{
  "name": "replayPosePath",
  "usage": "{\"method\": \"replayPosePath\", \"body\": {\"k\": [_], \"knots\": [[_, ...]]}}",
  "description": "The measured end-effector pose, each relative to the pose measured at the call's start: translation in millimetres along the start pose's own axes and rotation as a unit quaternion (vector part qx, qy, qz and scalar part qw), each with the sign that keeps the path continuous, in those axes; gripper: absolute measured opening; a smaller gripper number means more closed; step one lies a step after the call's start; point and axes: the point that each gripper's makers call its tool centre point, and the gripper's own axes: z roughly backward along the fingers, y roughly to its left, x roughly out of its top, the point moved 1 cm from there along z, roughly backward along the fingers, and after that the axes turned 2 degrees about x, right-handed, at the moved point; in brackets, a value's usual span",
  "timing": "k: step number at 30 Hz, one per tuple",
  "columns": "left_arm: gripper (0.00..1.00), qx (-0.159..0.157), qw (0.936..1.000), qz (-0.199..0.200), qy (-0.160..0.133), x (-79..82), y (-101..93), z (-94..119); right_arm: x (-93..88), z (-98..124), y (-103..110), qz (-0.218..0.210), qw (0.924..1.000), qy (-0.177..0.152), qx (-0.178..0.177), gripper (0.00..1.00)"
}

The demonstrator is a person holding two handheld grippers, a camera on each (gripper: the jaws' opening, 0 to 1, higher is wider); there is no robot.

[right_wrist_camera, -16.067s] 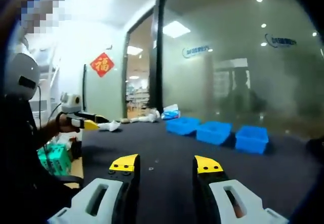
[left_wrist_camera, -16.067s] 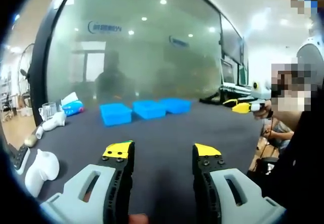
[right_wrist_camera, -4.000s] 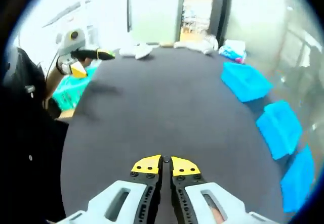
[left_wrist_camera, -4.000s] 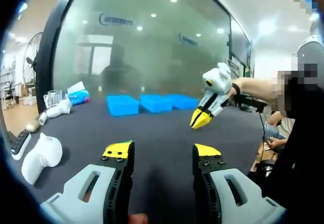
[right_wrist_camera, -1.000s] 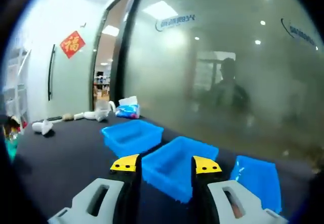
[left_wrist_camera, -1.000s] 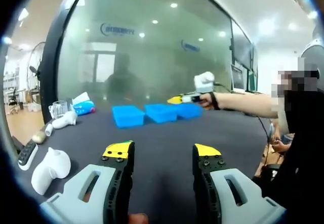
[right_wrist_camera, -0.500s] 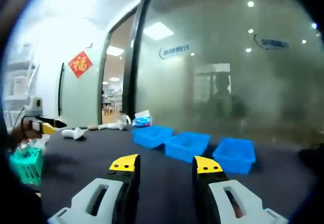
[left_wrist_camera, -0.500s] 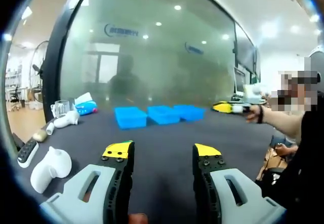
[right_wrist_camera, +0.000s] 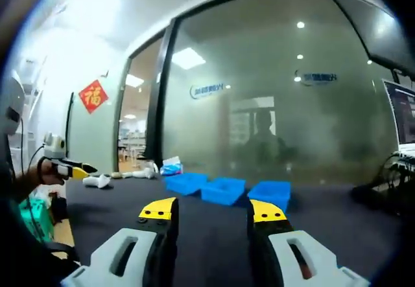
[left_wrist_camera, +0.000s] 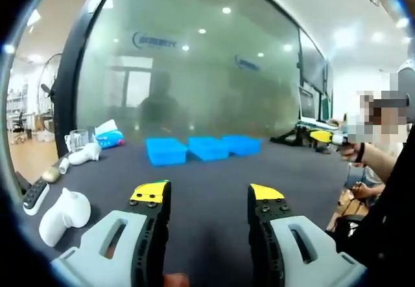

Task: Sort the screws, nuts, and washers into the corresponding bins

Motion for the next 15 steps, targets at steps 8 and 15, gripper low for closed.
{"method": "replayPosePath", "body": {"k": [8, 15], "knots": [[0.46, 0.004, 1.0000, -0.004, -0.006, 4.9, 1.1, 3.5, -2.2, 5.3, 2.3, 0.005, 0.9999, -0.002, -0.009, 0.40], [0.46, 0.006, 0.9999, -0.004, -0.008, 5.5, 1.6, 5.0, -5.0, 5.6, 3.9, 0.002, 0.9999, 0.002, -0.010, 0.41]]}}
